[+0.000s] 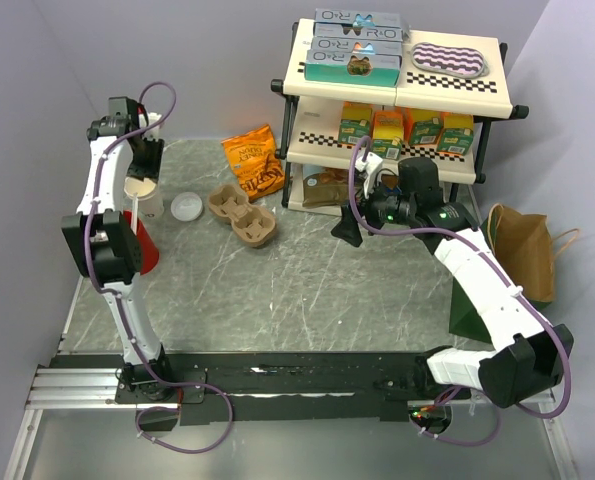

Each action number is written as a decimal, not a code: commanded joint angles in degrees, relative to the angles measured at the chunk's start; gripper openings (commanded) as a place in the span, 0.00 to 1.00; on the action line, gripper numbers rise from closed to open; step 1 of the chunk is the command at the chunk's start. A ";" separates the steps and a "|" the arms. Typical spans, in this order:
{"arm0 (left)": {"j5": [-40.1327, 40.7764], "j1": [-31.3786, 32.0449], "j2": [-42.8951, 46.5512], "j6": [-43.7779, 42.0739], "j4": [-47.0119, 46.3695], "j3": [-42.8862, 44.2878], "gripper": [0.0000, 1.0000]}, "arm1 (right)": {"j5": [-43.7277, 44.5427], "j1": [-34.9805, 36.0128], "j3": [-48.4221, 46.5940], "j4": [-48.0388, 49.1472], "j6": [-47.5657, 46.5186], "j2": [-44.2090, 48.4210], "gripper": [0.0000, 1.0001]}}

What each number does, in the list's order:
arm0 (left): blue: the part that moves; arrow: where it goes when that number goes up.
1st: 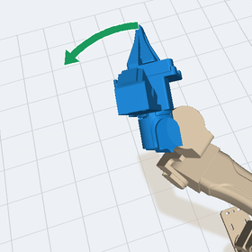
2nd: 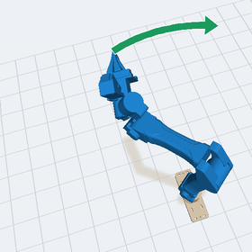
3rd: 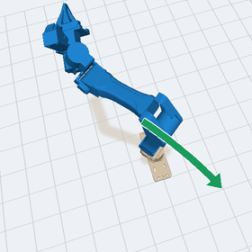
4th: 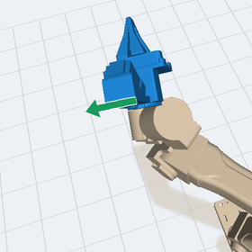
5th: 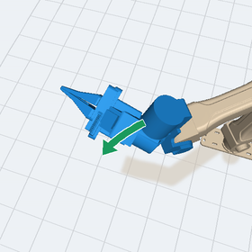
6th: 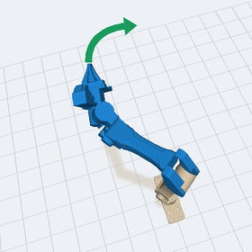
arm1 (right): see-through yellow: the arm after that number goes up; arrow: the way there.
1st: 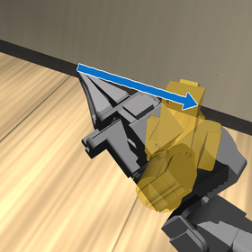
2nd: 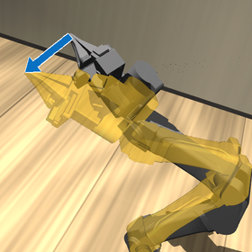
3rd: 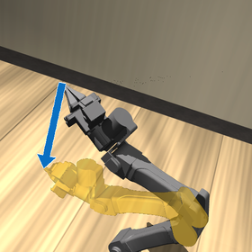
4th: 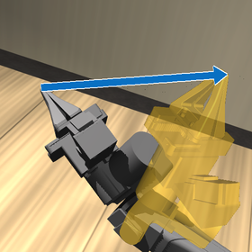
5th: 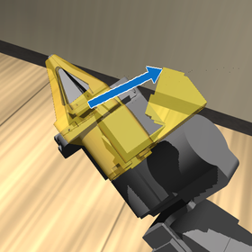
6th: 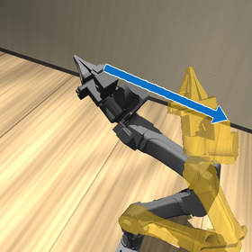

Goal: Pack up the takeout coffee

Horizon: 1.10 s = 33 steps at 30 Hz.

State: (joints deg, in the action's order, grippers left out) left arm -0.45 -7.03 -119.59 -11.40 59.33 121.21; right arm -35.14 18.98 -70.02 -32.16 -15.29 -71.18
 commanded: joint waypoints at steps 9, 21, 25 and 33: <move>-0.08 0.08 -2.31 -3.54 -2.64 2.02 0.40 | 1.03 0.27 0.06 1.66 -1.32 1.30 0.97; -0.17 0.08 -3.45 -4.69 -2.64 2.10 0.41 | 1.47 0.27 -1.00 1.93 -1.76 -0.28 0.98; -0.96 0.08 -3.72 -4.42 -2.55 2.46 0.42 | 1.56 0.27 -1.00 1.84 -1.85 -0.54 0.98; -0.96 0.08 -4.07 -4.77 -2.64 1.93 0.34 | 1.91 0.27 -1.08 1.84 -2.11 -0.72 0.98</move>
State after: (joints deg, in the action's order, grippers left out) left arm -0.71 -7.05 -123.92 -15.57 57.69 121.23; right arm -33.43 18.98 -70.02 -32.14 -16.58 -71.57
